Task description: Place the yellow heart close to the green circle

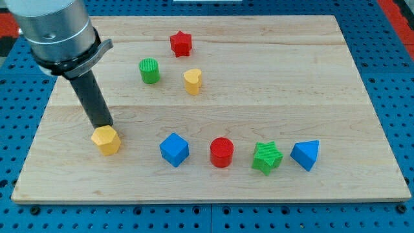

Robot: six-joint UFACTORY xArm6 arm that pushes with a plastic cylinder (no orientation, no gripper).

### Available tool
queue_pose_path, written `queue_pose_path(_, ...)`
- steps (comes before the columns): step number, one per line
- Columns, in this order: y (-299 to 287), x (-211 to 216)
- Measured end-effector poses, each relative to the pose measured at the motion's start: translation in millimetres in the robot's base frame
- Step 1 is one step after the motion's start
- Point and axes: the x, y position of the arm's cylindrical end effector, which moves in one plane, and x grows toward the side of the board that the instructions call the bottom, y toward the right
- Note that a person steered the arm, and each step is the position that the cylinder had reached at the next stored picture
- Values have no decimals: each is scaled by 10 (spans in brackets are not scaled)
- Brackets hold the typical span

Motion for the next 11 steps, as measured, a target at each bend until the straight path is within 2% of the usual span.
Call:
queue_pose_path(1, 5, 79)
queue_pose_path(2, 38, -349)
queue_pose_path(5, 2053, -614)
queue_pose_path(6, 2065, -940)
queue_pose_path(8, 1451, -781)
queue_pose_path(10, 1584, -1441)
queue_pose_path(11, 1202, -1441)
